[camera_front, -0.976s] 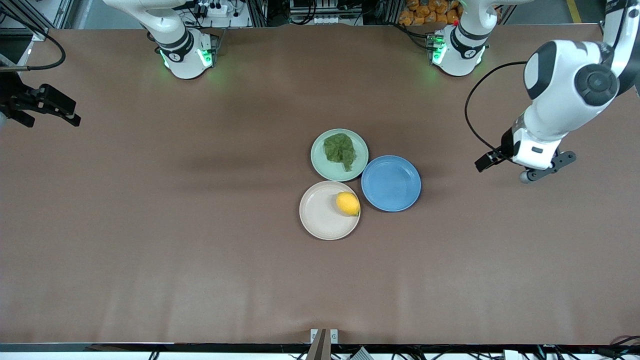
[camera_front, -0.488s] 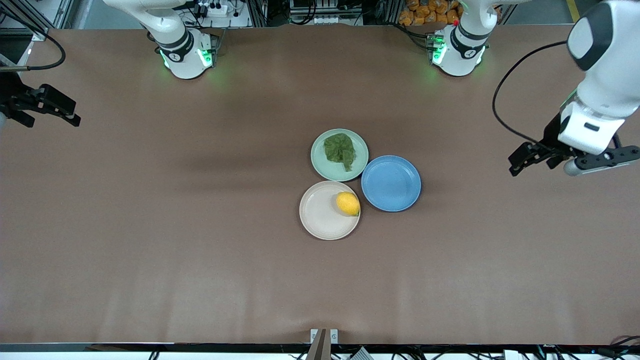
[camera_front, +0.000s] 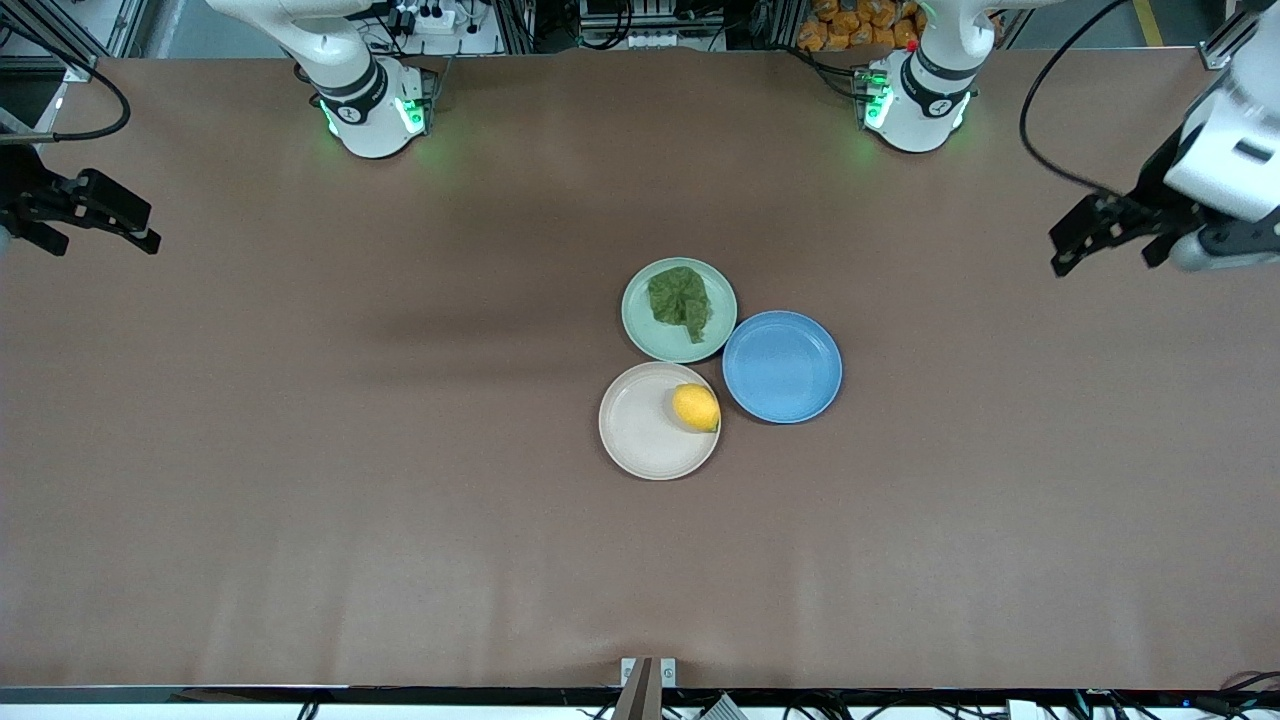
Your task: Place lemon and lettuce in plates
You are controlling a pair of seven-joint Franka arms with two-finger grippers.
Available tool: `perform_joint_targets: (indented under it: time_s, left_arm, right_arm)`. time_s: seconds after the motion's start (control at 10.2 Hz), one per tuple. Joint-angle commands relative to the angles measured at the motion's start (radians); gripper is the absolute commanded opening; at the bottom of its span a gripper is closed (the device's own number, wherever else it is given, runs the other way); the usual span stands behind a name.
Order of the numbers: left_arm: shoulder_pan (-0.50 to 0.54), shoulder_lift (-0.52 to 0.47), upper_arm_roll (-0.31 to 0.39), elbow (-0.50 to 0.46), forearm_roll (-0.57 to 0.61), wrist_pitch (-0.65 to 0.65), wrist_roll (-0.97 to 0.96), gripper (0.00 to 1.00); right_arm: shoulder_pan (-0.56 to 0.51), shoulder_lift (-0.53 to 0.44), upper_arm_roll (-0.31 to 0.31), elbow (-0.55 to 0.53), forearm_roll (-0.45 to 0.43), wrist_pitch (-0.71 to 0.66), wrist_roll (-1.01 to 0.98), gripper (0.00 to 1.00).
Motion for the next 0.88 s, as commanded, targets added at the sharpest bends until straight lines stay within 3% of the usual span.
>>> perform_joint_targets:
  time_s: [0.0, 0.78]
  left_arm:
    - [0.003, 0.012, -0.003, 0.075, -0.021, -0.067, 0.026, 1.0]
    - [0.006, 0.007, -0.006, 0.096, -0.053, -0.098, 0.107, 1.0]
  right_arm:
    - [0.008, -0.004, -0.006, -0.003, 0.0, 0.004, 0.002, 1.0]
    - [0.002, -0.005, -0.008, -0.005, -0.013, -0.008, -0.003, 1.0]
